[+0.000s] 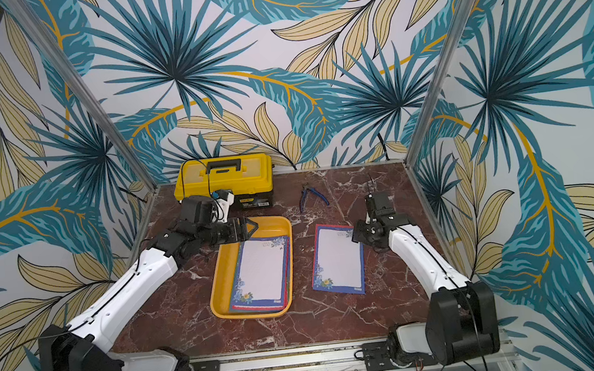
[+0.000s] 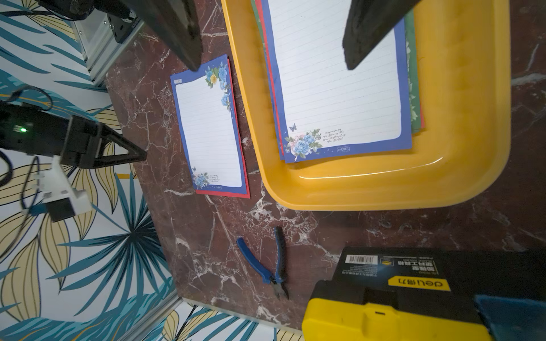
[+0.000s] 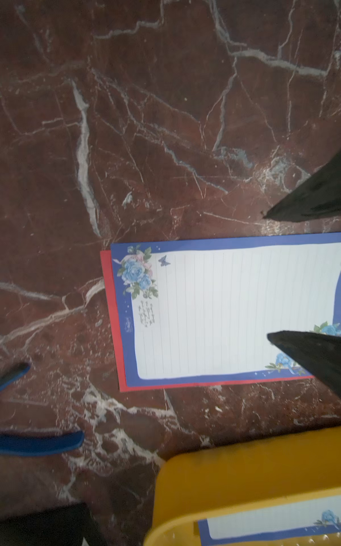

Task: Take out the stationery paper from the storage box
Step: Place the stationery paper at the center of the board.

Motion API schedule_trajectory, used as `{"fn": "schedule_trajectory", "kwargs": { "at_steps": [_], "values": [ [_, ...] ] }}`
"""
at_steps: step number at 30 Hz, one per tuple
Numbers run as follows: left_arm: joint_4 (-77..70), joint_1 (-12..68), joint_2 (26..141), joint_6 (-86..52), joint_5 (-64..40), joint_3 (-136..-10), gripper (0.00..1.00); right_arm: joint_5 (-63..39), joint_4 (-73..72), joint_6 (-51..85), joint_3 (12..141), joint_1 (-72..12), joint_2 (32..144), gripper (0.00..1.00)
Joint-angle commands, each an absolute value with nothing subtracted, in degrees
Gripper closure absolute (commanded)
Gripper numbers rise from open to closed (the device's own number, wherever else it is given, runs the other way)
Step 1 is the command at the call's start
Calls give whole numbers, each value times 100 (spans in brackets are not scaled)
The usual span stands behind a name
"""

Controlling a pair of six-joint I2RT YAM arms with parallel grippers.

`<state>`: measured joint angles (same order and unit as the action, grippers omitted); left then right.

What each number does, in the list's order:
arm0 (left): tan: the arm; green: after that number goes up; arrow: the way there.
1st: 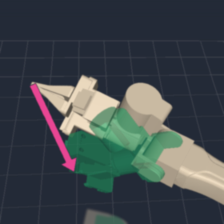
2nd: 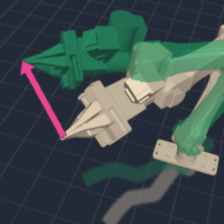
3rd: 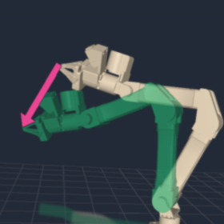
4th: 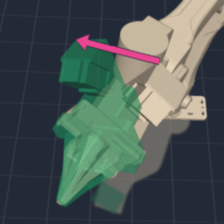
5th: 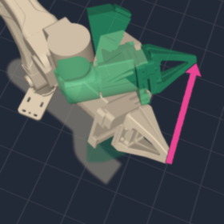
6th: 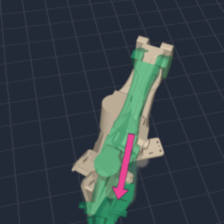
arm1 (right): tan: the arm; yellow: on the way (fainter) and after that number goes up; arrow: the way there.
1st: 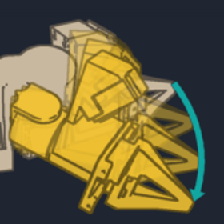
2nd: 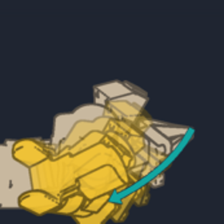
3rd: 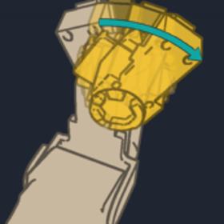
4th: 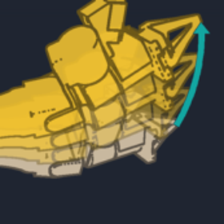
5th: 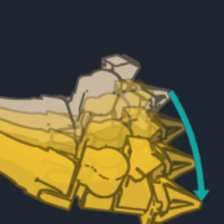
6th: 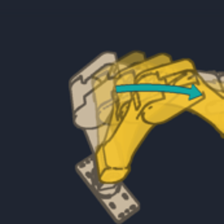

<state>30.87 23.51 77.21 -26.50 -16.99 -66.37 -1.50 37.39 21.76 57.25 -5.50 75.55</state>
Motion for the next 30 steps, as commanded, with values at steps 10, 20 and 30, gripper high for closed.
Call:
{"fn": "schedule_trajectory", "kwargs": {
  "at_steps": [10, 20, 30],
  "values": [
    [3770, 2303, 8150, -2286, -1134, -6428, 27, -260, 3662, 2148, 6002, -1920, 7157, 48],
    [3761, 2310, 8569, -2116, -938, -6207, 29, -529, 3119, 2475, 6037, -2848, 7524, 49],
    [3762, 2294, 9111, -2061, -817, -6296, 32, -677, 2872, 2685, 6261, -3440, 7963, 48]
  ]
}}
